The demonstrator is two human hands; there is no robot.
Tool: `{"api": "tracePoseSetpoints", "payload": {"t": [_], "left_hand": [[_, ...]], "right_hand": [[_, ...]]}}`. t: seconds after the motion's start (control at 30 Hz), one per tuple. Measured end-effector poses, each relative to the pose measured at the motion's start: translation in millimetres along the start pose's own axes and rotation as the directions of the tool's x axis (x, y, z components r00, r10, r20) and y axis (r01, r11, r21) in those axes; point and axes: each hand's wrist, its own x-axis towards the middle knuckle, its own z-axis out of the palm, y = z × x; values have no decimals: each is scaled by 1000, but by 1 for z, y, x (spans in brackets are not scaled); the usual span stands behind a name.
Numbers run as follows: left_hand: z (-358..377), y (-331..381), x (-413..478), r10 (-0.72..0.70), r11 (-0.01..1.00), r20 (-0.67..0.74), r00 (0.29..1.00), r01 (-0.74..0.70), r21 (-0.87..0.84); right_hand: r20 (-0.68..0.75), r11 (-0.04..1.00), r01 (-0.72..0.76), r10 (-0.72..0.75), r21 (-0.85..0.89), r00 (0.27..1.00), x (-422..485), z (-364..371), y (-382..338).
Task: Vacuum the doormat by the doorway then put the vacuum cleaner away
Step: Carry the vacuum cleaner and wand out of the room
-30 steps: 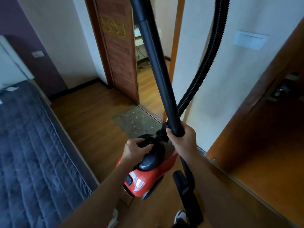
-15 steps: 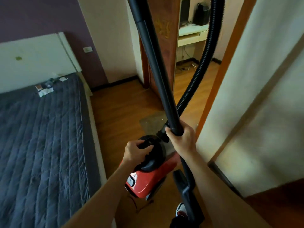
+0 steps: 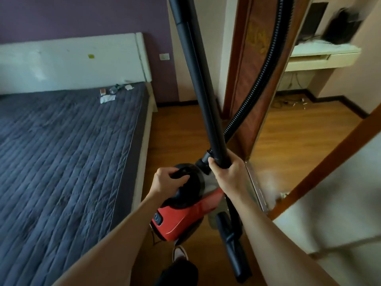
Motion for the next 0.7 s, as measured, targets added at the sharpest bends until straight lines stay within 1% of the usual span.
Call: {"api": "tracePoseSetpoints", "payload": {"t": [0.17, 0.33, 0.47, 0.7], "left_hand": [[-7, -17, 59, -79, 995, -50, 996, 75, -66], [-15, -35, 145, -137, 986, -52, 989, 131, -104], [-29, -42, 231, -152, 982, -28, 988, 148, -119], [-65, -42, 364, -135, 984, -65, 989, 126, -126]], "right_hand": [[57, 999, -15, 13, 40, 998, 63, 28, 21], [89, 998, -34, 30, 52, 996, 142, 71, 49], [101, 999, -17, 13, 39, 995, 216, 115, 59], [127, 999, 2, -6, 32, 992, 336, 184, 68]]}}
